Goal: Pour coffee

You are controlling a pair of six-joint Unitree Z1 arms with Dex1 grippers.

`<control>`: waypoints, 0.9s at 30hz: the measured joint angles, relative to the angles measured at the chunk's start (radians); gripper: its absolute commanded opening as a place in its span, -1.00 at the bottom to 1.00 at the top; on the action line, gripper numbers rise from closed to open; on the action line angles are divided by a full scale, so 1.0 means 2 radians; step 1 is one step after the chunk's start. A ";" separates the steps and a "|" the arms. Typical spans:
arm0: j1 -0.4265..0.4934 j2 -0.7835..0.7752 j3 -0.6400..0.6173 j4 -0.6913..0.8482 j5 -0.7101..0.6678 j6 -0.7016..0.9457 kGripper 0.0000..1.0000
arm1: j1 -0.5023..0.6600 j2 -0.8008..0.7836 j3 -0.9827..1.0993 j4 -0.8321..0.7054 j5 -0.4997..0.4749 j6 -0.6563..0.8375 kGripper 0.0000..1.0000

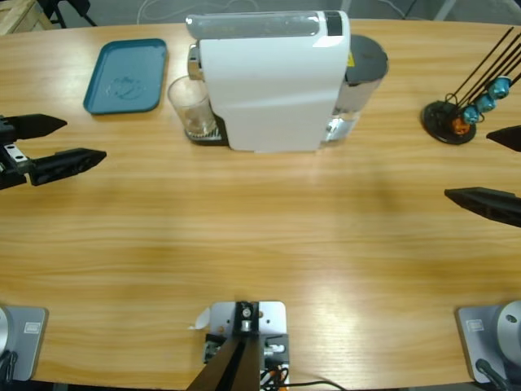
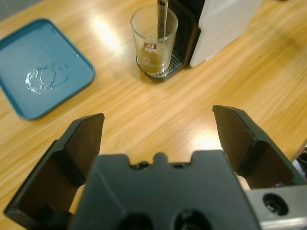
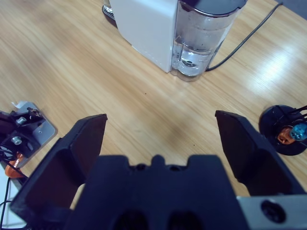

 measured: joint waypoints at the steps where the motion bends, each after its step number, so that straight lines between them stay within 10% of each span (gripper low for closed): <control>1: 0.000 0.000 -0.016 0.027 0.005 0.000 0.95 | 0.000 0.000 0.000 0.000 0.000 0.000 1.00; 27: -0.002 0.000 0.008 -0.020 0.023 0.005 0.93 | 0.000 0.000 0.000 -0.002 0.000 0.000 1.00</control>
